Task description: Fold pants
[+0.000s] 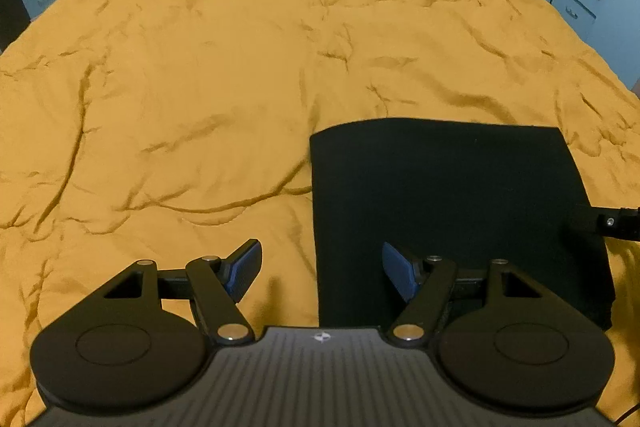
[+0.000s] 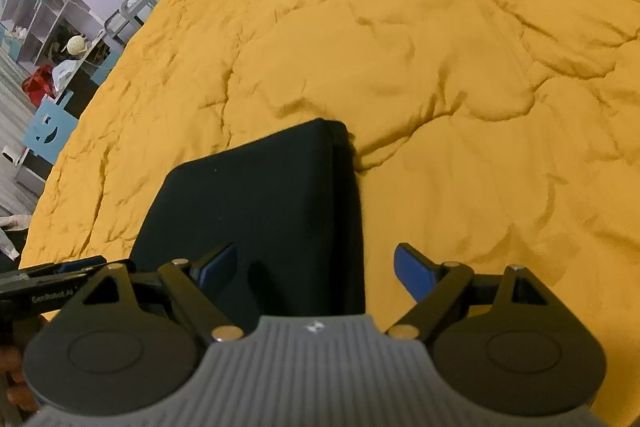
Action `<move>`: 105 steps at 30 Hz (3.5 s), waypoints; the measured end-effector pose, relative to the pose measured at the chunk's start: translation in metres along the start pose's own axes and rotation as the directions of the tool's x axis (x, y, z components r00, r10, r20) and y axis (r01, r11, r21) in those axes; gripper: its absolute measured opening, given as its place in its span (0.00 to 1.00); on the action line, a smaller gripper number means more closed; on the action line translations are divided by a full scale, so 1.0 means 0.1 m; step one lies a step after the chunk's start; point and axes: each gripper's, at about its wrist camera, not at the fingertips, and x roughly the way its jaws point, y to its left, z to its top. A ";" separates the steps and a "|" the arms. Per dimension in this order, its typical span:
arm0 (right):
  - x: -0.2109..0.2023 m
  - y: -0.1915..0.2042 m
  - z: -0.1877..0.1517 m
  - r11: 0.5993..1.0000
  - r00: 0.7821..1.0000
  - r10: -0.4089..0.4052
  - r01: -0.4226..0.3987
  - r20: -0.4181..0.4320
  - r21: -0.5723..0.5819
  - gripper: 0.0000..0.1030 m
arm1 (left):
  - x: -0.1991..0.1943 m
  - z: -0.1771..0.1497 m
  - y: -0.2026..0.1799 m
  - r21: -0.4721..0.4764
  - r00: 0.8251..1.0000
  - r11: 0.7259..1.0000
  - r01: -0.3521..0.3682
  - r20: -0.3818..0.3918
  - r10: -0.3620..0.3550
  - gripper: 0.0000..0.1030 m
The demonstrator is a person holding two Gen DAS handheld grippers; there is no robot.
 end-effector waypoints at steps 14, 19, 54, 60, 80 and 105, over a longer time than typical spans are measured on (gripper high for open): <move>0.30 -0.17 -0.04 0.991 0.992 0.113 -0.109 -0.047 0.081 0.81 | 0.41 -0.03 0.18 -0.149 0.947 0.945 0.290 -0.096 -0.306 0.81; 0.40 -0.13 -0.07 0.982 0.986 0.167 -0.165 -0.022 0.091 0.81 | 0.63 -0.02 0.36 -0.276 0.886 0.865 0.420 -0.082 -0.457 0.84; -0.18 -0.04 -0.11 0.850 0.870 0.483 -0.493 0.097 0.186 0.20 | -0.53 0.02 0.03 -0.144 0.937 0.927 0.346 0.006 -0.349 0.21; -0.65 0.11 -0.39 0.840 0.863 0.488 -0.505 0.130 0.200 0.20 | -0.89 -0.19 0.06 -0.106 0.915 0.909 0.402 0.039 -0.400 0.21; -0.67 1.33 -0.51 0.878 0.881 0.473 -0.473 0.019 0.076 0.20 | -1.16 -0.43 1.19 -0.203 0.901 0.879 0.432 0.131 -0.413 0.21; 1.23 3.17 0.43 0.840 0.836 0.543 -0.540 -0.075 0.055 0.20 | -0.71 0.40 2.96 -0.295 0.954 0.908 0.298 0.116 -0.276 0.21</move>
